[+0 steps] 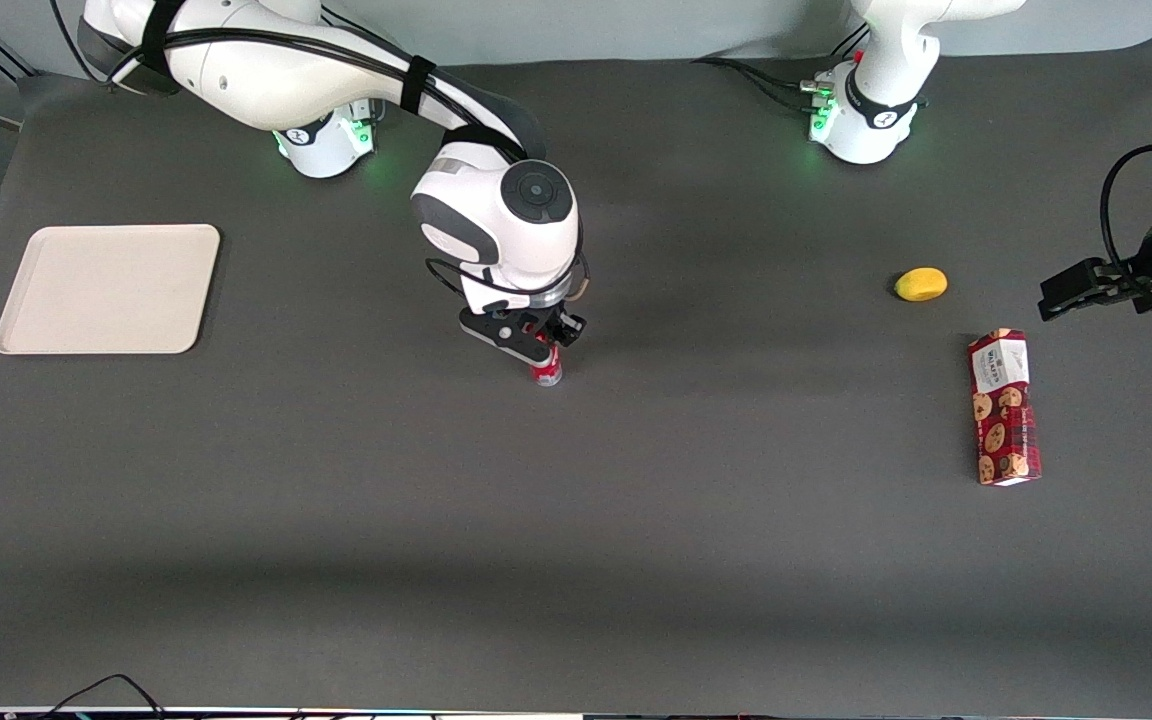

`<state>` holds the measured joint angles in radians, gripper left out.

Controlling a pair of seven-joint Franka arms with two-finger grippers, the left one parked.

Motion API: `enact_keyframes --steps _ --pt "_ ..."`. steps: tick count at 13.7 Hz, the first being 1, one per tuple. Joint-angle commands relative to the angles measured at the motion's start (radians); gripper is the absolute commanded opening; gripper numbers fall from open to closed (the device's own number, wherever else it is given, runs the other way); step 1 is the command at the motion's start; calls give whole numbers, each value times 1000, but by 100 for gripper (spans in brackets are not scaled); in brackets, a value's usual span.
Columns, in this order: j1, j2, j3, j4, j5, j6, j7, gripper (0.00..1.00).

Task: Place coke bottle on tray
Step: 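Lower the right gripper around the bottle and close on it, then lift the bottle and carry it over the white tray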

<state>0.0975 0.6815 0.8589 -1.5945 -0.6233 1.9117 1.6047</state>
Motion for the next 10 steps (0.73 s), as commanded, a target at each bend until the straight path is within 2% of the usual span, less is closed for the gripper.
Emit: enact_keyframes --steps 1,3,4,6,8,10 --pt "-9 -16 11 1 -24 4 -17 0" --pt "-15 -43 11 42 -9 -28 -70 0" --pt "-16 -54 15 83 -4 -101 -118 0" --pt "-34 -82 78 192 7 -268 -201 0" --pt "-64 -147 124 305 72 -434 -332 0" --pt "-94 -244 112 407 160 -604 -533 0"
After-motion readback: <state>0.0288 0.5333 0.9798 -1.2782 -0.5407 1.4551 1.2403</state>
